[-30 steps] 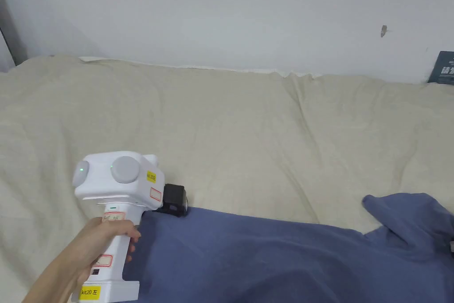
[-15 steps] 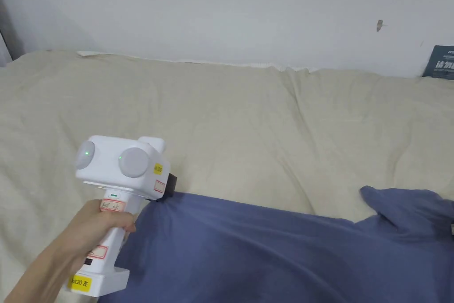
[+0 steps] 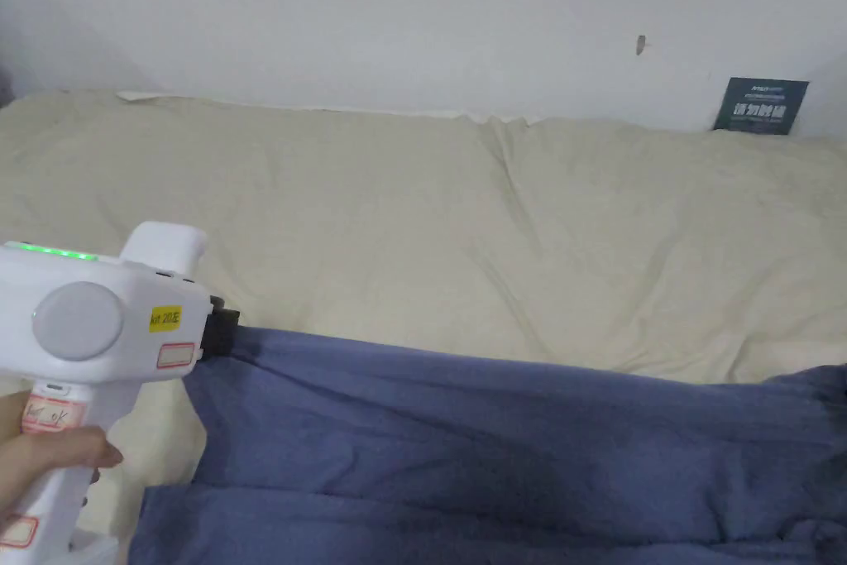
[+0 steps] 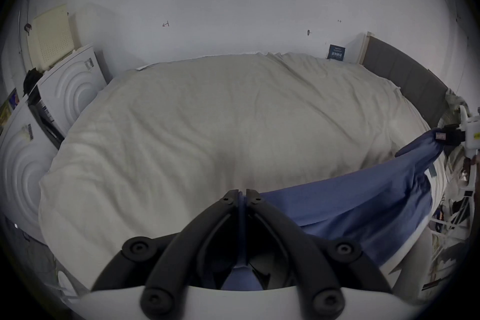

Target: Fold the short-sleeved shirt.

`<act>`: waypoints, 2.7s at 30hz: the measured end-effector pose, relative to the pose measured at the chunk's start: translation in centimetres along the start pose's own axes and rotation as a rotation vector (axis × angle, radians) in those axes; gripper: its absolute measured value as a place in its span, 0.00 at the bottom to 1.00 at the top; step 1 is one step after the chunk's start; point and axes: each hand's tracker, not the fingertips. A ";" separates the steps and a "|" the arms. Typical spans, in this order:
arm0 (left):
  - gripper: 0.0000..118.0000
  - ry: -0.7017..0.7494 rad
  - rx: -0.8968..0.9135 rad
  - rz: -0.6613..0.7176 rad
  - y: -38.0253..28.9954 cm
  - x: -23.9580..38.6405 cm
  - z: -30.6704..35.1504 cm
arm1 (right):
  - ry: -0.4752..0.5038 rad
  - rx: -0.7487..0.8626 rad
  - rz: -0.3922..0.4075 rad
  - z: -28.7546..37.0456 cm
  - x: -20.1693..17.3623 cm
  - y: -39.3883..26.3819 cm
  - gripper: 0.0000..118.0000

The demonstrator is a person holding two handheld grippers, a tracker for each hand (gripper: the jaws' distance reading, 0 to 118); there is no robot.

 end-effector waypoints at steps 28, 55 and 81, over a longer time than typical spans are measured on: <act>0.95 -0.071 0.033 0.158 -8.1 0.8 5.6 | 0.099 0.168 -0.143 5.7 -3.6 -10.4 0.83; 0.51 -0.190 -0.066 0.321 -12.6 -5.1 3.0 | 0.281 0.030 -0.086 -2.6 -15.5 -10.5 0.00; 0.94 -0.537 -0.188 0.558 -14.5 -9.0 -4.1 | 0.237 -0.066 -0.071 -5.3 -16.6 -10.2 0.00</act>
